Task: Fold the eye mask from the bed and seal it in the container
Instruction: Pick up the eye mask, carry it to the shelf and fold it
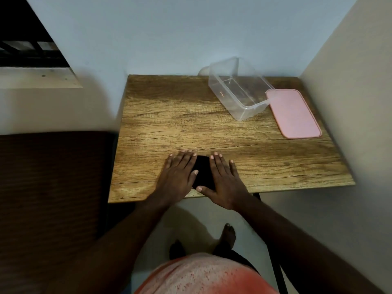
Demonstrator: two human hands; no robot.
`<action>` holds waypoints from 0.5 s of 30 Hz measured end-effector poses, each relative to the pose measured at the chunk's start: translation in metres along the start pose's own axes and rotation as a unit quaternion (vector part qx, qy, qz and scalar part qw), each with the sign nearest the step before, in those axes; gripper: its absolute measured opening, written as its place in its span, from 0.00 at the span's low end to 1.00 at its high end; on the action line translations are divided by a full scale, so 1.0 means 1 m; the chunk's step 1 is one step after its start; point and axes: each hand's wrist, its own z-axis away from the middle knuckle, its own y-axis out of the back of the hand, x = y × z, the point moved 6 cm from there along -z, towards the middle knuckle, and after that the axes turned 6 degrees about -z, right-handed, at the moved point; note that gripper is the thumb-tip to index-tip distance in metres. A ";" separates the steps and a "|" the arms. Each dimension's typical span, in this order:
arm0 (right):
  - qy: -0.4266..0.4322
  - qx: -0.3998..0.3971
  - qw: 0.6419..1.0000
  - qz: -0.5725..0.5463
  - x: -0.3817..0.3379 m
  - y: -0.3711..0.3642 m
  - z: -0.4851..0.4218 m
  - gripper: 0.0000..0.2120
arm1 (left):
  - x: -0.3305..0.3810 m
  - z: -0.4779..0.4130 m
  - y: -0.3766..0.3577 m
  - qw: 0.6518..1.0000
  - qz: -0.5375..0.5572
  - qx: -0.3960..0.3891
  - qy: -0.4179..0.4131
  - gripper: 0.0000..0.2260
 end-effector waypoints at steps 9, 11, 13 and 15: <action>0.017 0.027 0.996 -0.086 -0.041 0.009 -0.004 0.50 | 0.001 0.000 -0.004 1.000 -0.013 -0.021 0.000 0.31; 0.022 0.021 0.998 -0.053 -0.041 -0.001 -0.002 0.50 | 0.001 -0.001 -0.004 1.000 -0.012 -0.017 -0.001 0.30; 0.021 0.013 0.999 -0.029 -0.029 -0.005 0.004 0.50 | 0.001 -0.001 -0.004 1.000 -0.015 -0.013 0.001 0.30; 0.013 -0.001 1.000 -0.021 -0.017 -0.005 0.011 0.51 | 0.001 -0.002 -0.003 1.000 -0.016 -0.014 0.007 0.30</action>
